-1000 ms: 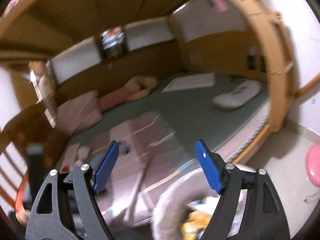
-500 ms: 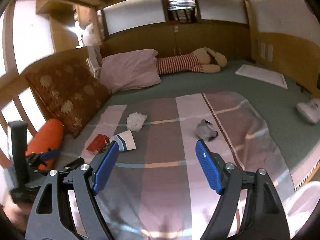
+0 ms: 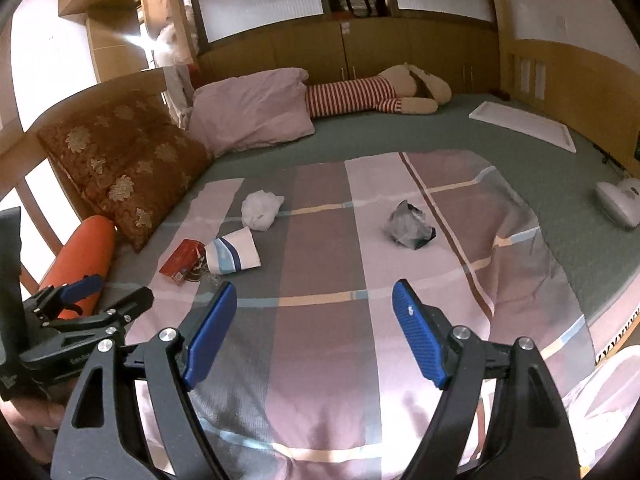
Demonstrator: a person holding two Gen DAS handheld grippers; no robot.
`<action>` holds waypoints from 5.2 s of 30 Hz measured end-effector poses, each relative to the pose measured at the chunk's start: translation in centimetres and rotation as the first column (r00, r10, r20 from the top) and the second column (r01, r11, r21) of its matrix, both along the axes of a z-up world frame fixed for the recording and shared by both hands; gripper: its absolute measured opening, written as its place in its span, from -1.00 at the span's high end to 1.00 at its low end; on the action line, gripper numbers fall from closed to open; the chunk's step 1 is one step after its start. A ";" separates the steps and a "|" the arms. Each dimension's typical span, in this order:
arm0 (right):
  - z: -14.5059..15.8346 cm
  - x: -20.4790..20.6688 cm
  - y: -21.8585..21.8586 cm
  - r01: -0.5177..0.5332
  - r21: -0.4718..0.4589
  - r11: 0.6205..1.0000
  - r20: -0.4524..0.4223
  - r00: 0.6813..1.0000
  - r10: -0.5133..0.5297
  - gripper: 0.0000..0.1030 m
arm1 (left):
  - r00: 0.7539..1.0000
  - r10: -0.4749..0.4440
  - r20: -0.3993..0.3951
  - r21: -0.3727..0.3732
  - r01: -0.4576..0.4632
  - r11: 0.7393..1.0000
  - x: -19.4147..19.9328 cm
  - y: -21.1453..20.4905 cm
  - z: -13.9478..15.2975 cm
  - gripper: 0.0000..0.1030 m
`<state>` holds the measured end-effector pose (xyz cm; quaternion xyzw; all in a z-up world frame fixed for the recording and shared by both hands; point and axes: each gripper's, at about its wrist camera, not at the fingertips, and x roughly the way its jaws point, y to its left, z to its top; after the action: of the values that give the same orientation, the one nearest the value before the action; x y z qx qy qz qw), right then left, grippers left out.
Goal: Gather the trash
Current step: 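Return both tools over the bed toward the paper cup and grey wrapper, then grasp the white blue-striped paper cup with the left tool while the right tool grasps the grey plastic wrapper, then carry the paper cup and grey wrapper to the white bin and release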
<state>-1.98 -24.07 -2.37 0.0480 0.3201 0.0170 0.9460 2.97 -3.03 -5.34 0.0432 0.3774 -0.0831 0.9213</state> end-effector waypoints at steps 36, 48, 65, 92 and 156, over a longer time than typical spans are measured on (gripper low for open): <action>-6.8 16.7 -7.7 0.167 -0.080 0.983 -0.178 0.968 -0.179 -0.53 | 0.954 0.213 -0.209 -0.047 -0.227 0.973 15.6 -2.2 -9.9 -0.79; -13.6 25.8 -10.6 0.235 -0.141 0.962 -0.266 0.927 -0.265 -0.50 | 0.926 0.299 -0.229 0.002 -0.307 0.952 21.5 -2.8 -13.0 -0.79; -9.2 19.6 -6.4 0.120 -0.089 0.989 -0.222 0.965 -0.138 0.17 | 0.969 0.123 -0.214 -0.055 -0.137 0.989 17.4 -1.3 -9.7 0.66; -0.2 1.0 2.2 -0.101 -0.038 0.994 0.013 0.995 0.101 0.16 | 0.998 -0.050 0.030 -0.121 0.053 0.991 -1.5 1.2 1.0 0.83; 5.6 -20.9 -20.0 0.376 0.130 0.918 0.161 0.905 -0.393 -0.42 | 0.785 -0.619 0.023 -0.175 0.612 0.771 -11.3 -22.9 5.6 -0.71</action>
<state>-22.90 -44.06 3.19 0.1536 0.2143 -0.1504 0.9528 -8.28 -25.96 0.21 0.0825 0.3504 -0.4131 0.8365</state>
